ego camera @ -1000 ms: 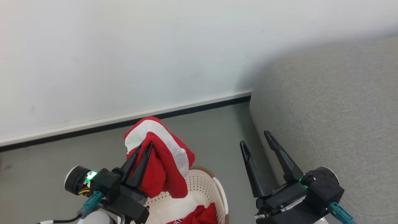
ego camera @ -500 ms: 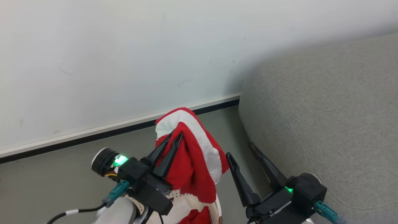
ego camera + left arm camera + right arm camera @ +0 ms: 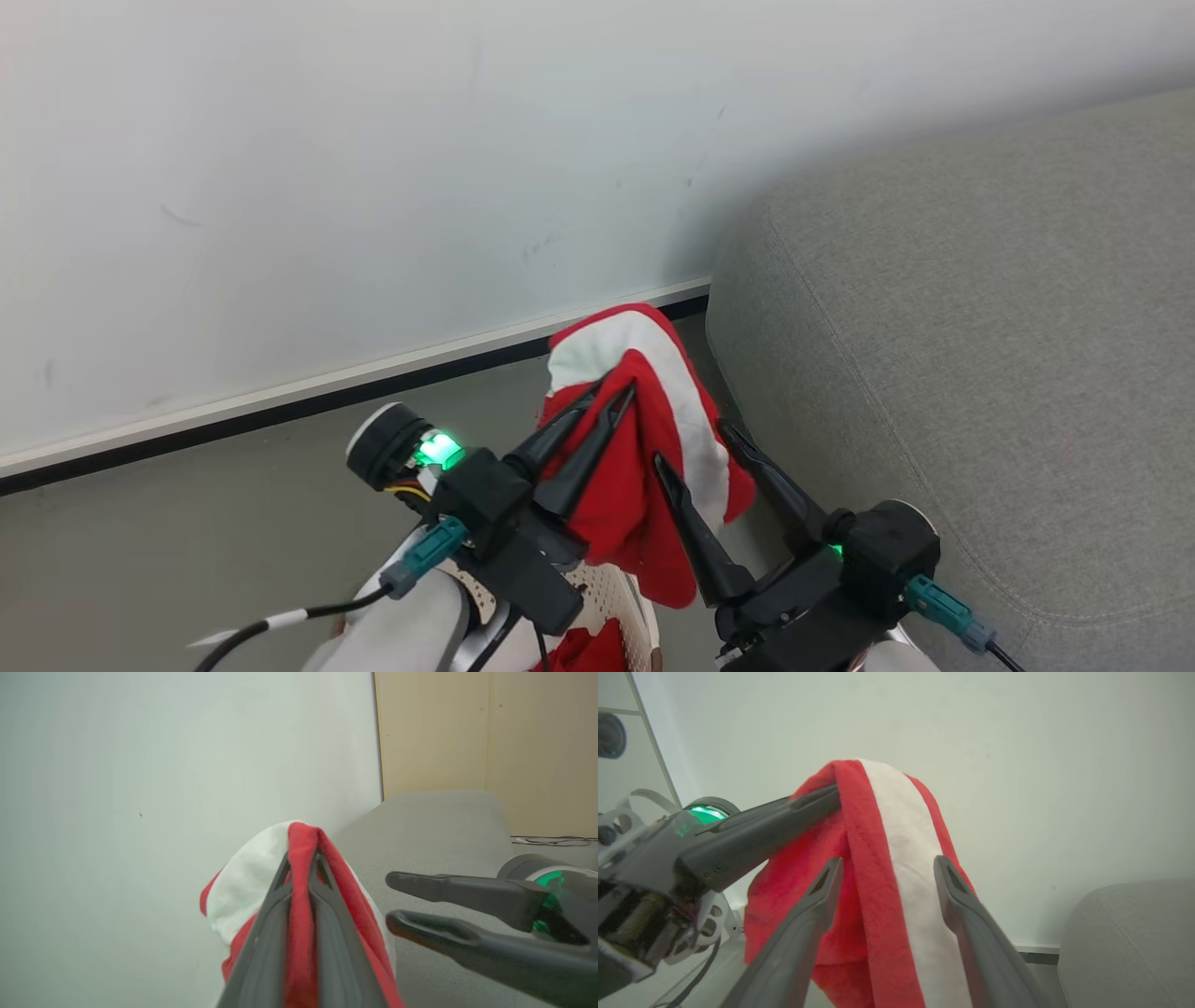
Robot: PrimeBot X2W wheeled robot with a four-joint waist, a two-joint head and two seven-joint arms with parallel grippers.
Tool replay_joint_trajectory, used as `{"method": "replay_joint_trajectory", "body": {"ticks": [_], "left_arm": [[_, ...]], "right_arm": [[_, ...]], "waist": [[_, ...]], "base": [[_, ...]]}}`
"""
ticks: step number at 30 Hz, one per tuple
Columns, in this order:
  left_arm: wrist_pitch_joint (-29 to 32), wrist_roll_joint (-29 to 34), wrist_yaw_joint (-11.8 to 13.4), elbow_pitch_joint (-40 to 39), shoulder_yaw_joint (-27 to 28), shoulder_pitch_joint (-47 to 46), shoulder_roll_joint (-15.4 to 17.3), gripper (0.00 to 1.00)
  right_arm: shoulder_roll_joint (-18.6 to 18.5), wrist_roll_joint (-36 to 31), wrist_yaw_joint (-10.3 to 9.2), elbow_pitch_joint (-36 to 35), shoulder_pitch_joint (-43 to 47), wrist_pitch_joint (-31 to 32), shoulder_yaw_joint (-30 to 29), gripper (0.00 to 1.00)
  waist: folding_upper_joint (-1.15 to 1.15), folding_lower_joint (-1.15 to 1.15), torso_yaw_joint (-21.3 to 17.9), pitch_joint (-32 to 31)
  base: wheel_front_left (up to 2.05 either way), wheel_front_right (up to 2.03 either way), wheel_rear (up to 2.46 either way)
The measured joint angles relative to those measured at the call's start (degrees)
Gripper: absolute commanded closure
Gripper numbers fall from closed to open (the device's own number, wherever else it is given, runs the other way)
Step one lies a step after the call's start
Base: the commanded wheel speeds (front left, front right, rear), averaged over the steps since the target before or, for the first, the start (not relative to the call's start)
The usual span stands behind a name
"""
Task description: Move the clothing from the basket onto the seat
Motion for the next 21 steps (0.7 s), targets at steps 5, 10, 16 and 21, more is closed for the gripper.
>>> {"method": "replay_joint_trajectory", "body": {"ticks": [5, 10, 16, 21], "left_arm": [[0.8, 0.0, -0.4, -1.3, -2.1, -0.1, -0.5, 1.0], [1.0, 0.0, -0.5, -2.7, -3.5, -0.1, -0.5, 1.0], [1.5, -0.9, -0.8, -3.1, -4.4, 0.3, -0.3, 1.0], [1.5, -1.7, -0.4, -3.0, -3.7, 1.3, 0.8, 1.0]], "right_arm": [[0.4, -0.4, 0.0, 1.0, -0.4, 0.0, -0.2, 0.0], [0.9, -1.7, 0.0, 1.8, -0.6, 0.0, -0.7, 0.18], [1.0, -2.4, 0.0, 2.8, -0.8, 0.0, -0.9, 1.0], [1.4, -2.7, 0.0, 1.9, -0.8, 0.0, -2.0, 1.0]], "waist": [[0.0, 0.0, 0.3, 0.0], [0.0, 0.0, 0.5, 0.1], [0.0, 0.0, 0.6, 0.1], [0.0, 0.0, 0.6, 0.2]], "base": [[0.0, 0.0, 0.0], [0.0, 0.0, 0.0], [0.0, 0.0, 0.0], [0.0, 0.0, 0.0]]}}
